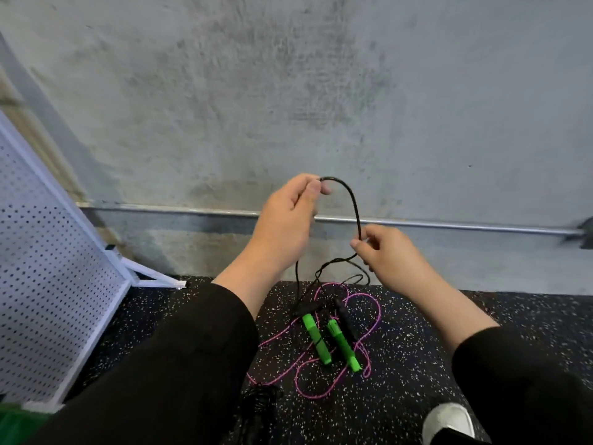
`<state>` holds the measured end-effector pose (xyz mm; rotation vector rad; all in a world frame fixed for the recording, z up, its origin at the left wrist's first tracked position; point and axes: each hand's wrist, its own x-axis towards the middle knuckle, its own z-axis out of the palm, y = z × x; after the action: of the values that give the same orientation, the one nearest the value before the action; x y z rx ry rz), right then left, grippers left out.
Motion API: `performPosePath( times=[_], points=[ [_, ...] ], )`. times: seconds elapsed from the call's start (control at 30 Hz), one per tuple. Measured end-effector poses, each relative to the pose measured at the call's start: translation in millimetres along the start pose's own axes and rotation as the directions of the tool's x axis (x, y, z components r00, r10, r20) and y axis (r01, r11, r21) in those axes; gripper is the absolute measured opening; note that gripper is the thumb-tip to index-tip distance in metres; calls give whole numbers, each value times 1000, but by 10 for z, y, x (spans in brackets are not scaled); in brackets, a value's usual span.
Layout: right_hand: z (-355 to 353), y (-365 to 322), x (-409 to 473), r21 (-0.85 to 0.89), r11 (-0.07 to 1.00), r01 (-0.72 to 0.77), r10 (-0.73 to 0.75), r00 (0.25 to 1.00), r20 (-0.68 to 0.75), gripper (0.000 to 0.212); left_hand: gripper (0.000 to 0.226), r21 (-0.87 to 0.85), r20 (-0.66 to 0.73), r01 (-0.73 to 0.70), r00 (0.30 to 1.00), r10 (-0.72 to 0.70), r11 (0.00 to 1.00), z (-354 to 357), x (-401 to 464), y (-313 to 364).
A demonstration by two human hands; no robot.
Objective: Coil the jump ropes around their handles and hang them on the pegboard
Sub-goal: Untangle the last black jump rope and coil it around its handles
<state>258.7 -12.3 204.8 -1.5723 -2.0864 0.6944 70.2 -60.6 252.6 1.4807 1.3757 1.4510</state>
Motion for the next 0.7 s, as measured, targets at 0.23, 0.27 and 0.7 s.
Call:
performPosePath(
  times=[0.23, 0.27, 0.7],
  points=[
    [-131, 28, 49, 86, 996, 19, -10, 995, -99, 32, 20, 245, -167, 166, 978, -127, 955, -131, 181, -239],
    [-162, 1, 50, 124, 992, 28, -13, 992, -124, 32, 22, 318, -186, 191, 973, -137, 928, -121, 192, -286],
    [-262, -302, 234, 154, 981, 119, -84, 972, -218, 24, 49, 42, 299, 248, 921, -250, 968, 273, 97, -219]
  ],
)
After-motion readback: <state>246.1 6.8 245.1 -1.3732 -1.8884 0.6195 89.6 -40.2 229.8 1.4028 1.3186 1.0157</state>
